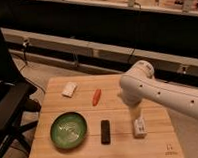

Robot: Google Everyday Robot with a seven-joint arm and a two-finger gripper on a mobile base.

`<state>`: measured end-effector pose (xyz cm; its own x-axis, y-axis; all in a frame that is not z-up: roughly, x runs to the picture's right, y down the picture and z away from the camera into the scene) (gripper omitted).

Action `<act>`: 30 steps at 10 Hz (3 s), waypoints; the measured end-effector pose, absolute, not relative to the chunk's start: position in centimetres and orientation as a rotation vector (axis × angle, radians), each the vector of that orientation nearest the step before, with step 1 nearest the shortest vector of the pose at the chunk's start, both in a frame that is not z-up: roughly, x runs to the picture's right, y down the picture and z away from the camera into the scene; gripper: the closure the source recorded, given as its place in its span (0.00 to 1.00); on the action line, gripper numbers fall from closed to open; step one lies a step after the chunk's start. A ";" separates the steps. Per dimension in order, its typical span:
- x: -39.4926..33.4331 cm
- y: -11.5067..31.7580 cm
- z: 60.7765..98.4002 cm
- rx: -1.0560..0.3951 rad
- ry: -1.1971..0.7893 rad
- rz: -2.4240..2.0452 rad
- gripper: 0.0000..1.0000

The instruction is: Push the ceramic bowl across the table

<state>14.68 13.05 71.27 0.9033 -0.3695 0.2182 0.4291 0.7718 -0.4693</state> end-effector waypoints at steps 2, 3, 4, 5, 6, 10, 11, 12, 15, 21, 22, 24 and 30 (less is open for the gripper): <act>12.8 13.2 71.5 -0.539 -0.138 -0.459 0.20; 12.6 13.3 71.7 -0.538 -0.140 -0.466 0.20; 12.7 13.4 71.8 -0.537 -0.147 -0.474 0.20; 12.7 13.4 71.9 -0.535 -0.154 -0.484 0.20; 12.5 13.5 72.1 -0.536 -0.159 -0.488 0.20; 10.7 13.7 72.7 -0.537 -0.173 -0.509 0.20; 10.9 13.7 72.9 -0.535 -0.171 -0.512 0.20; 10.7 13.8 73.0 -0.534 -0.176 -0.520 0.20; 9.8 13.9 73.5 -0.536 -0.190 -0.533 0.20; 9.0 14.1 74.2 -0.533 -0.198 -0.546 0.20; 9.0 14.1 74.2 -0.534 -0.199 -0.546 0.20; 8.4 14.2 74.5 -0.534 -0.203 -0.551 0.20; 7.7 14.4 75.0 -0.534 -0.211 -0.560 0.20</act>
